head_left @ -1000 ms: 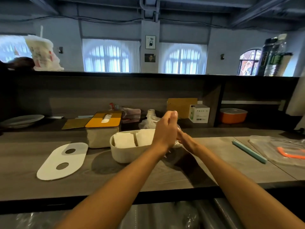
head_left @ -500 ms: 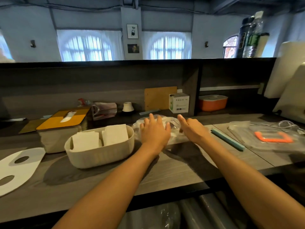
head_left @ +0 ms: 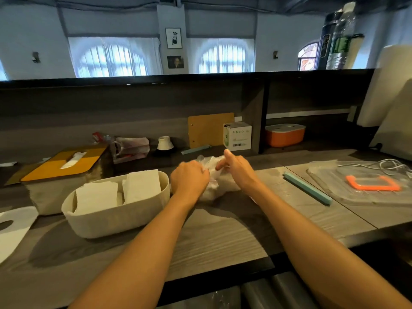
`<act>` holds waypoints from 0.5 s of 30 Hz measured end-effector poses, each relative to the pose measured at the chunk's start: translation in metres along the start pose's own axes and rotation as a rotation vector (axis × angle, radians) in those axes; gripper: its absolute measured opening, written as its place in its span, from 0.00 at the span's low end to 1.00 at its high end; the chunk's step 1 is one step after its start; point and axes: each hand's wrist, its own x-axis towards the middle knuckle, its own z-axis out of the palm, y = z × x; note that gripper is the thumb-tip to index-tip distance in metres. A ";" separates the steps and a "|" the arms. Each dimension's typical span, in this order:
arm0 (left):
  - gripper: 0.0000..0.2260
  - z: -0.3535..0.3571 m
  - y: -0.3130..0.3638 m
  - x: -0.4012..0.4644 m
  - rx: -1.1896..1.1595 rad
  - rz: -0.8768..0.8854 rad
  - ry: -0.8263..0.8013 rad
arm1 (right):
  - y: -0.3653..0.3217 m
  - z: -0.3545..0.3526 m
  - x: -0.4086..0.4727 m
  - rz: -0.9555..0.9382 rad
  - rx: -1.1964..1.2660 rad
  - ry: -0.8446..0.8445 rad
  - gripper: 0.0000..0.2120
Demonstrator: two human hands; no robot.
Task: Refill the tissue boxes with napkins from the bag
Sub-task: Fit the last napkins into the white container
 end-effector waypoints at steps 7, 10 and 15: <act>0.14 0.013 0.004 0.005 -0.608 -0.167 -0.140 | -0.001 -0.004 -0.006 0.084 0.016 0.004 0.25; 0.17 0.009 0.008 0.002 -0.792 -0.321 -0.143 | -0.006 0.001 -0.006 0.079 -0.041 0.014 0.21; 0.18 0.012 0.013 0.003 -0.926 -0.369 -0.094 | -0.007 0.010 -0.010 0.034 -0.101 0.044 0.21</act>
